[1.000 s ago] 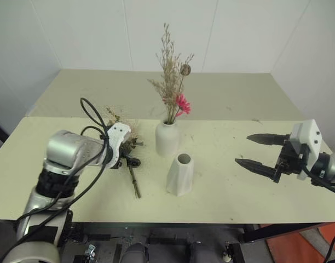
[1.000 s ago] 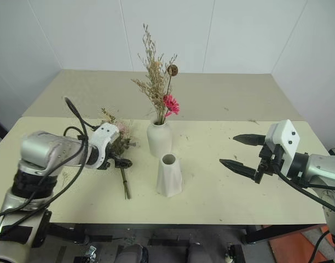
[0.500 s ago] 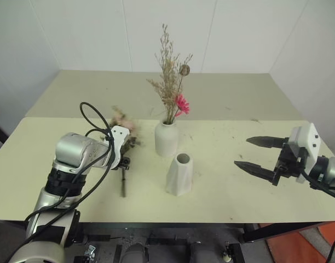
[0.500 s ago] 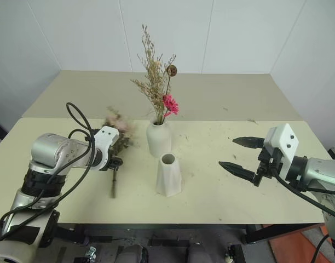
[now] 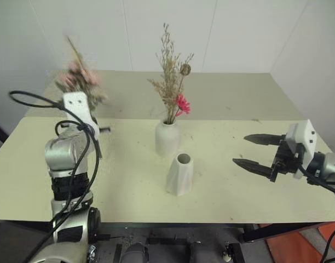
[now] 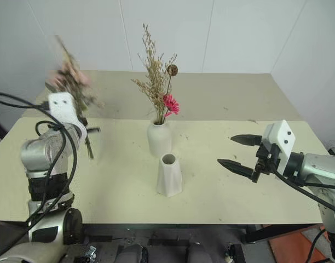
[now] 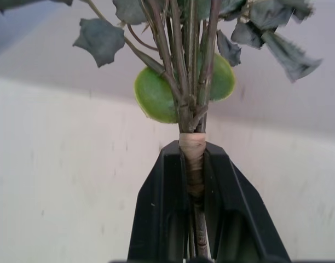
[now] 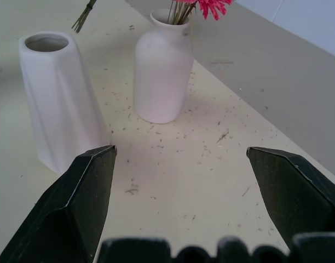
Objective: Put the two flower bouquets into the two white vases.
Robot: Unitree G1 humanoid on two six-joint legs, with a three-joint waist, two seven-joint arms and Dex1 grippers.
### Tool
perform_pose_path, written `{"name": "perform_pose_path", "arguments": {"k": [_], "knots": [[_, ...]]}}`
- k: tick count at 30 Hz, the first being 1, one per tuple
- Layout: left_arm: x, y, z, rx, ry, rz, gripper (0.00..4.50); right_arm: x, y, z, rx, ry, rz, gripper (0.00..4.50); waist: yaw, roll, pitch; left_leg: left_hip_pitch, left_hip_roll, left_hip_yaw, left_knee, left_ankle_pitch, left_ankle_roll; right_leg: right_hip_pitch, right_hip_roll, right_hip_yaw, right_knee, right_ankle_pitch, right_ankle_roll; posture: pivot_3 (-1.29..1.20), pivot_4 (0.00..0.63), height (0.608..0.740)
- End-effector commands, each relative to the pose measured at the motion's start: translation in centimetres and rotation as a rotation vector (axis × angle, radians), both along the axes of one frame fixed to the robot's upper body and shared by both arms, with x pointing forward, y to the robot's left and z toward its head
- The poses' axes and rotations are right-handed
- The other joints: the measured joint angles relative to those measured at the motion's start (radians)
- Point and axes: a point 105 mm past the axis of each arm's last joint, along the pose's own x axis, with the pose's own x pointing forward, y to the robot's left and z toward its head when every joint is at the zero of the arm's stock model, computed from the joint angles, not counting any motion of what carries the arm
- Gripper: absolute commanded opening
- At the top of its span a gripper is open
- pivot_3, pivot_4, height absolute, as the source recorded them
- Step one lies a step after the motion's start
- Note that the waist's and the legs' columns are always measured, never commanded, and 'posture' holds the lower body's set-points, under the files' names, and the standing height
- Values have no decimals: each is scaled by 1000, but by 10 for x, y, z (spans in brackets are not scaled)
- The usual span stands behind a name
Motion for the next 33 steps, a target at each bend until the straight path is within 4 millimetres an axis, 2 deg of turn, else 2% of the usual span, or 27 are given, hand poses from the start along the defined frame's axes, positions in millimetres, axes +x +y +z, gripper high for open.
{"name": "perform_pose_path", "arguments": {"k": [1,5,9,14,16,20,25,33], "knots": [[-21,-32,62,-89,-334,-296,129,-1,2,9,-16,-45,21,4500,2,0,0,0,0,0,0,0,0,0,0,0,0,0,0,0,150,740],[-46,-64,88,-200,-445,-679,129,-3,0,9,-19,-45,19,4500,4,0,0,0,0,0,0,0,0,1,0,0,0,0,0,0,150,740],[-68,-91,100,-220,-481,-997,129,-5,-3,8,-22,-37,12,4500,-2,0,0,1,0,0,0,0,0,1,1,0,1,0,0,0,150,740],[-93,-132,94,-186,-439,-1371,129,-8,-4,5,-22,-22,9,4500,-7,0,0,1,0,0,0,0,0,1,1,0,1,0,0,0,150,740],[-98,-146,89,-152,-434,-1462,129,-9,-5,5,-22,-19,6,4500,-7,0,0,1,0,0,0,0,0,1,1,0,0,0,0,0,150,740],[-103,-167,76,-87,-438,-1582,129,-11,-6,4,-21,-15,-5,4500,-10,0,0,1,0,0,0,0,0,1,1,0,0,0,0,0,150,740],[-101,-184,59,-38,-447,-1655,129,-16,-8,4,-21,-13,-20,4500,-16,0,0,2,0,0,0,0,0,1,1,1,0,0,0,0,150,740],[-95,-203,52,-42,-478,-1673,129,-22,-10,4,-22,-12,-46,4500,-16,0,0,1,0,0,0,0,0,1,1,0,-1,0,0,0,150,740]]}}
